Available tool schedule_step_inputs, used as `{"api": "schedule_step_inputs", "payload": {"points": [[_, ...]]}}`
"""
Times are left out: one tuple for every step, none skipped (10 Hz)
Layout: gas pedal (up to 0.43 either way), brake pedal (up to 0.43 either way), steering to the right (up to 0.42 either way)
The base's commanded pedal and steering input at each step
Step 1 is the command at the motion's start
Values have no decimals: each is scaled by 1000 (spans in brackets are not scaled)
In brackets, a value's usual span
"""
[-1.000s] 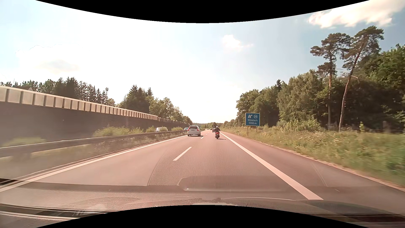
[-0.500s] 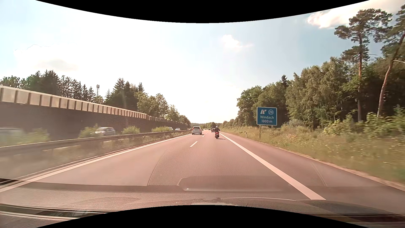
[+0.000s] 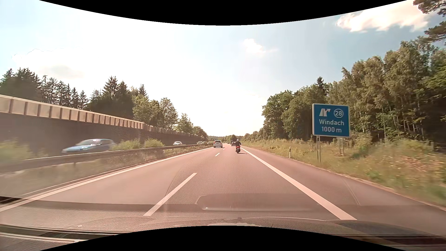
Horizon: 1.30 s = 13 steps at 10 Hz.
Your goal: Follow the waypoints while adhering to traffic rules and regulations
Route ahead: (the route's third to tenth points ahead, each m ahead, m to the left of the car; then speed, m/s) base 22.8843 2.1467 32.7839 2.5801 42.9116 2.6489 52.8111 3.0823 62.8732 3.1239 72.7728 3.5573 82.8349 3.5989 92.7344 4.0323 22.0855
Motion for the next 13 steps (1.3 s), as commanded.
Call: {"api": "schedule_step_inputs", "payload": {"points": [[299, 12, -1], [299, 12, -1], [299, 12, -1], [299, 12, -1], [299, 6, -1], [299, 12, 2], [311, 12, 3], [311, 12, 2], [311, 12, 3], [311, 12, 3], [311, 12, 3], [311, 12, 2], [311, 12, 2]]}}
